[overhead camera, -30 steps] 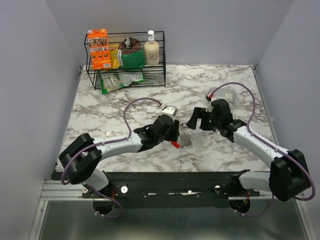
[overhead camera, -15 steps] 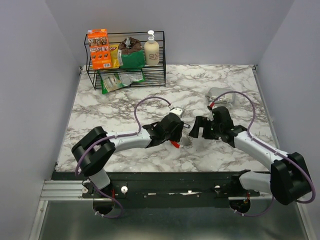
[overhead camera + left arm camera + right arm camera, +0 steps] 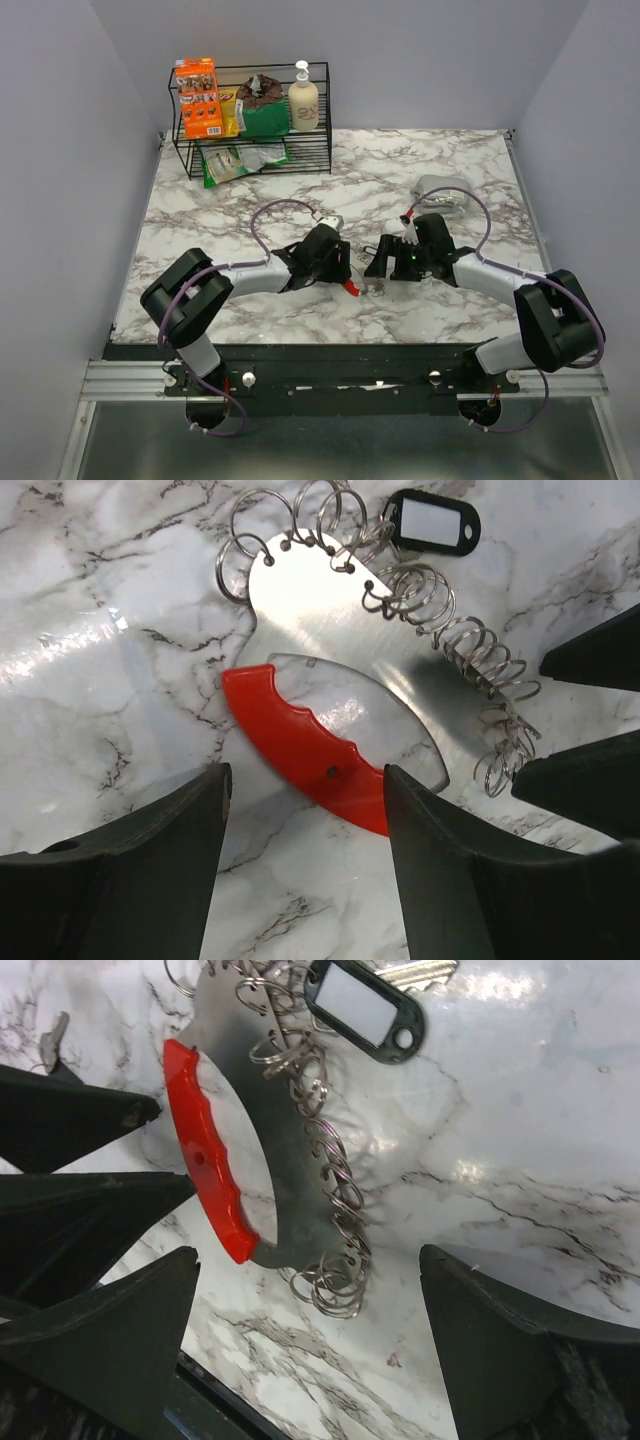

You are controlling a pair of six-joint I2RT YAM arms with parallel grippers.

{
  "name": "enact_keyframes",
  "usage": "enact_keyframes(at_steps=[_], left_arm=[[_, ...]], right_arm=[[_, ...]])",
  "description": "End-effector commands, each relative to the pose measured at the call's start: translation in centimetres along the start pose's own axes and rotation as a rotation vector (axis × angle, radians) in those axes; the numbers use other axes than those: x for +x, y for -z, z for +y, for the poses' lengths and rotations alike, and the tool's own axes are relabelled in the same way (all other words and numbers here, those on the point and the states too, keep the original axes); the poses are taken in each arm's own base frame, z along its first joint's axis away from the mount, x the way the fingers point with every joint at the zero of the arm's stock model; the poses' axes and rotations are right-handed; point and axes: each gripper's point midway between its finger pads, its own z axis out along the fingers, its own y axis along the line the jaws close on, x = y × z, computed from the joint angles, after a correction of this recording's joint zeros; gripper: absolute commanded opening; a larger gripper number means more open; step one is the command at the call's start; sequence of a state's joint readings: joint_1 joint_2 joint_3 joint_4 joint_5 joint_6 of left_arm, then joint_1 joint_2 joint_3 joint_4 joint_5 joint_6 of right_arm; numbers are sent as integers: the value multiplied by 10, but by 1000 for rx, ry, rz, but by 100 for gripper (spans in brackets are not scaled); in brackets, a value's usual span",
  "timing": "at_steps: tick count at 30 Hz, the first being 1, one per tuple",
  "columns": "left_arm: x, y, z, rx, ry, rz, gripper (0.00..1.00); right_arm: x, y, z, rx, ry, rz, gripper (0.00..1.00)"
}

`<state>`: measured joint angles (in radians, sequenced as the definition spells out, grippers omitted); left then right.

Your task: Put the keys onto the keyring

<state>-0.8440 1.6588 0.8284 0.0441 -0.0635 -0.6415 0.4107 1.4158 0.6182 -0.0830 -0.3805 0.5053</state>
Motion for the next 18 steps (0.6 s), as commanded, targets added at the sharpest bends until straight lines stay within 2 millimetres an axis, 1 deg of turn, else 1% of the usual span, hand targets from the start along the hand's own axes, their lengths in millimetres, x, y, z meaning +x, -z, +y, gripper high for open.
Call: enact_keyframes(at_steps=[1,4,5,7,8,9,16,17,18], left_arm=[[2,-5,-8,77,69,24,72],[3,-10,-12,101,83,30,72],[0,-11,-14,109,85,25,72],[2,-16,-13,105,85,33,72],[0,-18,-15,108,84,35,72],[1,-20,-14,105,82,39,72],[-6,-32,-10,96,64,49,72],[-13,-33,-12,102,62,39,72],[-11,-36,-12,102,50,50,72]], right_arm=[[15,-9,7,-69,-5,45,100],[23,-15,11,-73,16,76,100],[24,-16,12,-74,19,83,100],[31,-20,14,-75,21,108,100],[28,-22,18,-90,30,93,100],[31,-23,19,-92,31,101,100],[38,-17,29,-135,28,108,100],[41,-16,29,-138,27,113,100],[41,-14,31,-146,29,108,100]])
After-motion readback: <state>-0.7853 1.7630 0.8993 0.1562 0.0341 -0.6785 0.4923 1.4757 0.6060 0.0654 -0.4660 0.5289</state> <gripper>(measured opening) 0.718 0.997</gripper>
